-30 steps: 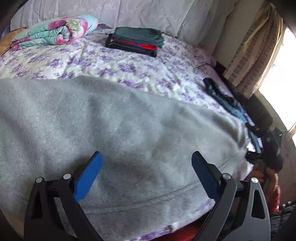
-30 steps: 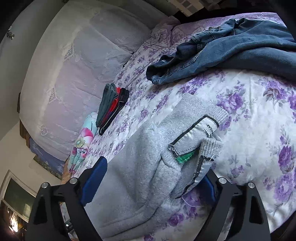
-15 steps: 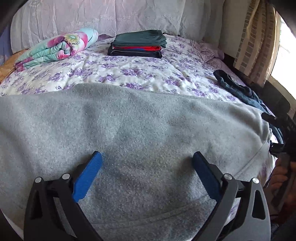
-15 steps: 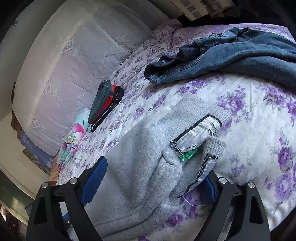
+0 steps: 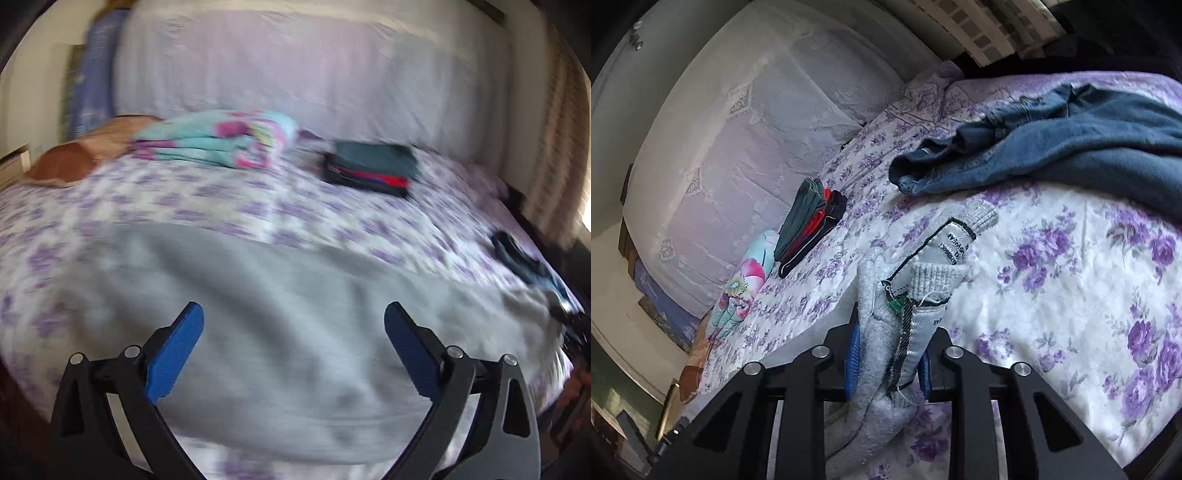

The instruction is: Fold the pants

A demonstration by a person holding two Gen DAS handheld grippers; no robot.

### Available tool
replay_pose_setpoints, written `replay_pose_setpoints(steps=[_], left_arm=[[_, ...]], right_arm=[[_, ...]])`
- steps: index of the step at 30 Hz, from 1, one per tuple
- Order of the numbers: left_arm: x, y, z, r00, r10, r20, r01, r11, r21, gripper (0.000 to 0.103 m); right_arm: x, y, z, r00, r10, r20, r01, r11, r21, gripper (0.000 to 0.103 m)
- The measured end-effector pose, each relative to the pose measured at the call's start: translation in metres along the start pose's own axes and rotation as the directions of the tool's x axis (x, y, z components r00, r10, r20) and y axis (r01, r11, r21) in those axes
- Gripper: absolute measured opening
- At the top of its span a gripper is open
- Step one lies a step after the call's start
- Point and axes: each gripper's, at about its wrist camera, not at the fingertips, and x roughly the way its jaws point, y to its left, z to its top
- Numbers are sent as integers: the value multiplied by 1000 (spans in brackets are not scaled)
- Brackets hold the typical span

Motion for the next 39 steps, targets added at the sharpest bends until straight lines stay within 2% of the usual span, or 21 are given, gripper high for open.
replay_pose_setpoints(steps=[2, 4, 6, 8, 10, 12, 14, 15, 18, 20, 22, 24, 25, 27, 29, 31, 33, 34, 36, 37, 39], left_arm=[[-12, 44, 8, 999, 39, 18, -37, 994, -102, 96], [-21, 85, 12, 998, 50, 25, -43, 975, -219, 96], [-26, 118, 13, 998, 50, 24, -40, 948, -317, 96], [-27, 144, 14, 999, 37, 13, -29, 918, -396, 96], [-28, 155, 14, 1000, 24, 10, -18, 908, -418, 96], [-27, 154, 16, 999, 34, 1, -31, 916, -399, 96], [-27, 151, 16, 999, 42, 2, -38, 923, -382, 96], [-26, 147, 17, 999, 38, 2, -34, 929, -369, 96], [-26, 142, 17, 999, 31, -5, -31, 938, -344, 96], [-25, 141, 15, 1000, 26, -10, -28, 940, -339, 96], [-23, 140, 15, 1000, 14, -16, -18, 941, -338, 96], [-22, 139, 14, 1000, 1, -22, -9, 941, -339, 96], [-20, 139, 14, 1000, -4, -25, -5, 941, -340, 96], [-20, 138, 14, 1000, -3, -26, -6, 942, -336, 96], [-22, 138, 15, 1000, 7, -22, -14, 943, -333, 96], [-23, 139, 15, 1000, 7, -19, -13, 942, -335, 96], [-24, 139, 15, 1000, 5, -21, -11, 942, -337, 96], [-23, 139, 15, 1000, -3, -27, -6, 941, -338, 96], [-23, 139, 15, 999, -16, -39, 2, 941, -338, 96], [-24, 139, 15, 999, -17, -41, 3, 943, -331, 96], [-28, 138, 16, 999, -5, -43, -8, 950, -313, 96]], right_arm=[[-5, 22, 2, 999, 5, 35, -2, 996, -86, 24], [-10, 52, 2, 997, 28, 73, -14, 981, -191, 24], [-11, 88, -2, 994, 63, 92, -31, 949, -313, 24], [-8, 125, -13, 992, 91, 90, -43, 897, -440, 24], [-2, 167, -36, 991, 109, 74, -44, 803, -594, 24], [10, 204, -68, 993, 114, 32, -54, 677, -734, 24], [24, 227, -101, 994, 110, -26, -84, 568, -819, 24], [32, 234, -117, 993, 103, -60, -106, 525, -844, 24], [45, 245, -153, 988, 81, -128, -151, 438, -886, 24], [46, 248, -168, 992, 61, -108, -123, 367, -922, 24], [46, 248, -181, 995, 36, -92, -98, 273, -957, 24], [46, 251, -191, 994, 11, -111, -111, 186, -976, 30], [41, 252, -191, 992, 29, -125, -128, 175, -976, 38], [30, 253, -188, 979, 65, -194, -203, 179, -963, 54], [15, 258, -180, 964, 120, -236, -256, 193, -947, 58], [-2, 263, -163, 944, 186, -272, -314, 249, -916, 58], [-8, 266, -140, 935, 236, -264, -335, 349, -875, 59], [-6, 266, -128, 940, 240, -241, -322, 401, -857, 59], [9, 263, -114, 964, 197, -177, -254, 492, -833, 63], [19, 261, -111, 972, 166, -165, -229, 520, -823, 63], [44, 253, -120, 982, 64, -179, -185, 536, -823, 64]])
